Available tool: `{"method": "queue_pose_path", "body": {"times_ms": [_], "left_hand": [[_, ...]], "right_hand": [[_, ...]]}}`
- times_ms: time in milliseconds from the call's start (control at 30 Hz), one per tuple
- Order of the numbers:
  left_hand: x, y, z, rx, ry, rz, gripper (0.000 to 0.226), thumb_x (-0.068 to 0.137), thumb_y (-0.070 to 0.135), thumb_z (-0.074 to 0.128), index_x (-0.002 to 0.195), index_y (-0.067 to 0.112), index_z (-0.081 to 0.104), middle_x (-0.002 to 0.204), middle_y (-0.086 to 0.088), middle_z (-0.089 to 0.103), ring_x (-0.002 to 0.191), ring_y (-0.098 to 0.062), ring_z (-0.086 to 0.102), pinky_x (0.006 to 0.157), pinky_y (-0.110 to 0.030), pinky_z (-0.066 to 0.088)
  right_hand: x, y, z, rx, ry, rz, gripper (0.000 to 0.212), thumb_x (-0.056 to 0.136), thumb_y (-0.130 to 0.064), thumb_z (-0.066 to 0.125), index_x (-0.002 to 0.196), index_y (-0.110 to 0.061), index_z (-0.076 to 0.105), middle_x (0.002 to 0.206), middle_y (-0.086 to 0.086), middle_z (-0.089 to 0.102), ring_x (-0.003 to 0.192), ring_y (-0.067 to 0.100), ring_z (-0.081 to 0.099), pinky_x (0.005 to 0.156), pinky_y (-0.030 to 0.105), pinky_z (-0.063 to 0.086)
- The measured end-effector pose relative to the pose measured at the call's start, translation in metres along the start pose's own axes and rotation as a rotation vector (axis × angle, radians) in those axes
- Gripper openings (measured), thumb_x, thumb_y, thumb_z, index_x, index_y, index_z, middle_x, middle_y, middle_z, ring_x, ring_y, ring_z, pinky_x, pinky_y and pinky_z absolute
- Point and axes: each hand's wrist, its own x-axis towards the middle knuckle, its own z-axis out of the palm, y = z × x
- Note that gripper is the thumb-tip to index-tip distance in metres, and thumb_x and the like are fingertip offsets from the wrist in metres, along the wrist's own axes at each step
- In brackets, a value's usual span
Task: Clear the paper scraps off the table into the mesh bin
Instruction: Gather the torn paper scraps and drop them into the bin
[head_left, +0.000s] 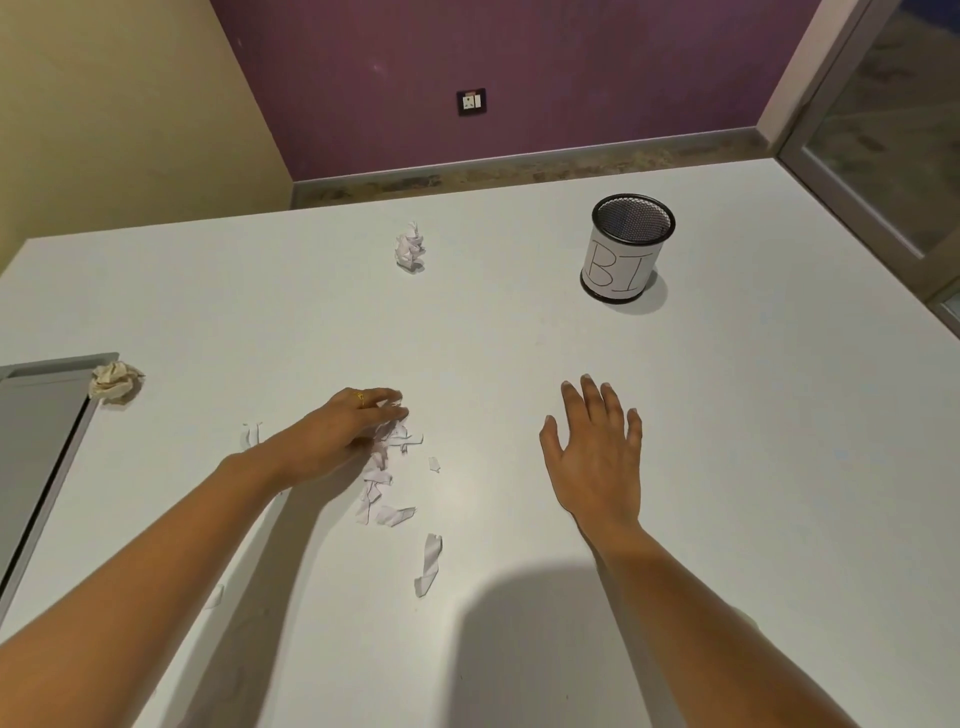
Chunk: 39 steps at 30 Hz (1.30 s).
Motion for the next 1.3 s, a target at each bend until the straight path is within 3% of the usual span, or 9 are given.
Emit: {"method": "queue_pose_path", "body": {"times_ms": [100, 233, 433, 733, 900, 1300], "left_hand": [[-0.001, 0.001, 0.004, -0.022, 0.040, -0.100, 0.049, 0.090, 0.000, 0.049, 0.137, 0.016, 0.043, 0.147, -0.009, 0.036, 0.134, -0.028, 0.034, 0.109, -0.038, 0.030], [-0.003, 0.004, 0.013, -0.080, 0.232, -0.129, 0.026, 0.091, 0.013, 0.052, 0.115, 0.010, 0.064, 0.124, -0.012, 0.057, 0.114, -0.027, 0.052, 0.090, -0.026, 0.035], [0.001, 0.015, 0.021, -0.043, 0.376, -0.061, 0.016, 0.082, -0.003, 0.063, 0.094, 0.002, 0.073, 0.099, -0.015, 0.070, 0.089, -0.030, 0.066, 0.078, -0.023, 0.043], [0.026, 0.039, 0.003, -0.117, 0.455, -0.088, 0.012, 0.081, 0.004, 0.067, 0.090, 0.002, 0.074, 0.095, -0.015, 0.073, 0.087, -0.028, 0.067, 0.079, -0.022, 0.044], [0.064, 0.073, -0.025, -0.058, 0.467, 0.012, 0.015, 0.081, 0.001, 0.066, 0.093, 0.002, 0.073, 0.099, -0.017, 0.072, 0.091, -0.028, 0.067, 0.080, -0.013, 0.038], [0.176, 0.172, -0.098, -0.053, 0.532, 0.190, 0.023, 0.090, 0.007, 0.055, 0.108, 0.005, 0.069, 0.110, -0.013, 0.070, 0.100, -0.024, 0.065, 0.089, -0.022, 0.045]], "right_hand": [[0.000, 0.000, 0.000, 0.006, -0.002, 0.000, 0.050, 0.097, -0.039, 0.031, 0.144, -0.022, 0.031, 0.155, 0.000, 0.027, 0.145, 0.019, 0.020, 0.118, 0.044, 0.013], [0.000, 0.000, 0.000, 0.010, 0.000, 0.000, 0.050, 0.097, -0.039, 0.031, 0.143, -0.022, 0.032, 0.154, 0.000, 0.028, 0.144, 0.019, 0.021, 0.118, 0.044, 0.013], [0.000, 0.001, 0.001, 0.016, -0.005, 0.005, 0.050, 0.097, -0.040, 0.029, 0.144, -0.023, 0.030, 0.155, -0.001, 0.026, 0.145, 0.018, 0.019, 0.118, 0.043, 0.011], [0.001, 0.000, 0.002, 0.032, 0.011, 0.004, 0.050, 0.096, -0.040, 0.031, 0.143, -0.023, 0.032, 0.154, 0.000, 0.028, 0.145, 0.018, 0.020, 0.118, 0.044, 0.013], [0.000, 0.000, 0.003, 0.038, 0.026, 0.006, 0.050, 0.096, -0.040, 0.033, 0.142, -0.022, 0.035, 0.153, 0.001, 0.031, 0.144, 0.019, 0.023, 0.117, 0.045, 0.015], [0.001, -0.001, 0.003, 0.064, 0.080, 0.018, 0.047, 0.093, -0.038, 0.043, 0.136, -0.020, 0.045, 0.147, 0.004, 0.043, 0.138, 0.023, 0.036, 0.113, 0.048, 0.026]]}}
